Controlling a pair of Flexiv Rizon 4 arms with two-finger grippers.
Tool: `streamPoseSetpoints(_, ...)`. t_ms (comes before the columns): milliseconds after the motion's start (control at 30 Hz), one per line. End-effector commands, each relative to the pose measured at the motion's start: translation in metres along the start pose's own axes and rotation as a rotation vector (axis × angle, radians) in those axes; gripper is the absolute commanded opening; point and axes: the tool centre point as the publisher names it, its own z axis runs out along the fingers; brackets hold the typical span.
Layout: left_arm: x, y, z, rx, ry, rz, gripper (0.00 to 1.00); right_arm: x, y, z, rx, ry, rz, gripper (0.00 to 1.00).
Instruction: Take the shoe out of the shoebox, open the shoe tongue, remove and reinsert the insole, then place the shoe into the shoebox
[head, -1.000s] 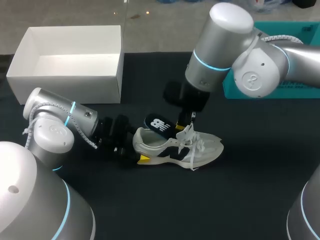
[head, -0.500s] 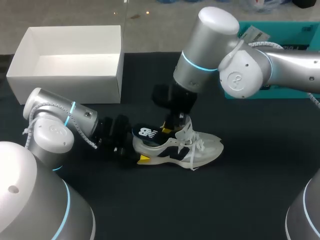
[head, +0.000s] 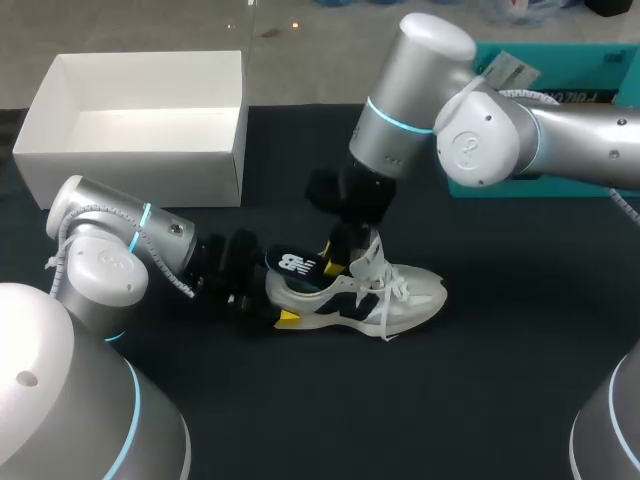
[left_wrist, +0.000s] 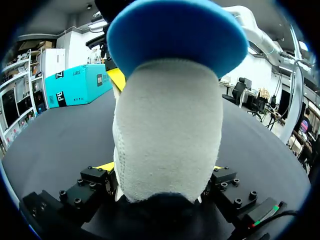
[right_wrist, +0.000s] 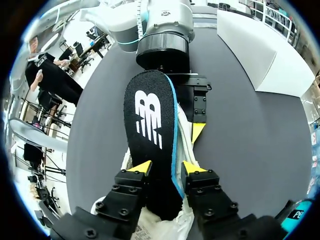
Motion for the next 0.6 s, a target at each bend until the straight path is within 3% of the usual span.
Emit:
streamPoseSetpoints(33, 0.0, 0.004, 0.002, -0.001, 0.001, 0.0, 0.0, -0.008, 0.004, 0.015, 0.008, 0.028, -0.002, 0.22)
streamPoseSetpoints(67, 0.0, 0.004, 0.002, -0.001, 0.001, 0.0, 0.0, -0.007, 0.004, 0.016, 0.009, 0.029, -0.001, 0.16)
streamPoseSetpoints(100, 0.0, 0.004, 0.002, -0.001, 0.001, 0.0, 0.0, -0.007, 0.005, 0.016, 0.009, 0.029, -0.001, 0.0)
streamPoseSetpoints(600, 0.0, 0.004, 0.002, -0.001, 0.001, 0.0, 0.0, -0.003, 0.01, -0.011, 0.005, -0.037, -0.015, 0.0)
